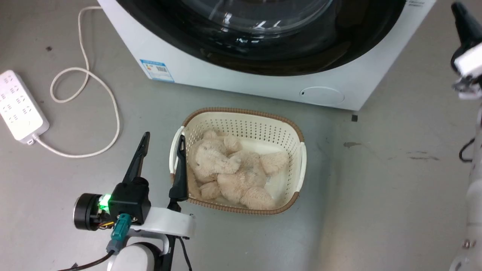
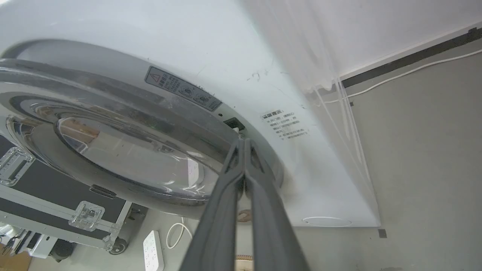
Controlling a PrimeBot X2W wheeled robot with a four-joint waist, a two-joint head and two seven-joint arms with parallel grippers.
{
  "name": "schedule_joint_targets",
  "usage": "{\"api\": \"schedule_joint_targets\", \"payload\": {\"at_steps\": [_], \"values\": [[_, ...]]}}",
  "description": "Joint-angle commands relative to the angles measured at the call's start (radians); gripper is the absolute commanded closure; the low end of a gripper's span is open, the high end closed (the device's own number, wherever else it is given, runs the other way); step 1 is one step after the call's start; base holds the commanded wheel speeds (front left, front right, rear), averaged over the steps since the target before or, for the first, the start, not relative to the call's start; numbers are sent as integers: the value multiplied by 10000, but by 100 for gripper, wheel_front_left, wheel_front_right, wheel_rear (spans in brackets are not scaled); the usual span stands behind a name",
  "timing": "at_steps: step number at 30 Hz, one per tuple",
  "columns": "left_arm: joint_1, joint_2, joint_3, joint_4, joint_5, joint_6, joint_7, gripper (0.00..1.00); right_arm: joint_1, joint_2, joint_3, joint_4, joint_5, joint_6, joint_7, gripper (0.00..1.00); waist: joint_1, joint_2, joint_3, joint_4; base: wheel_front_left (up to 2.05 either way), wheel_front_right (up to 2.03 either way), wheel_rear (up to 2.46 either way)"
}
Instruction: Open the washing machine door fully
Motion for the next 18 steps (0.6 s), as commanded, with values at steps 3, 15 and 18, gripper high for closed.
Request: {"api": "schedule_joint_targets", "payload": {"at_steps": [3, 15, 18], "values": [[-230, 6, -146, -95, -82, 82, -153, 0, -927, 53, -250, 547, 297, -3, 401, 100, -1, -1, 224, 149, 0, 0, 0], [-495, 5, -470, -193, -174, 250, -404, 0, -3231, -235, -1204, 2435, 768, -4, 1659, 100, -1, -1, 845, 582, 0, 0, 0], [-582, 5, -562, -263, -150, 306, -467, 0, -3707, -353, -1339, 2913, 746, -5, 1989, 100, -1, -1, 1012, 686, 0, 0, 0]]}}
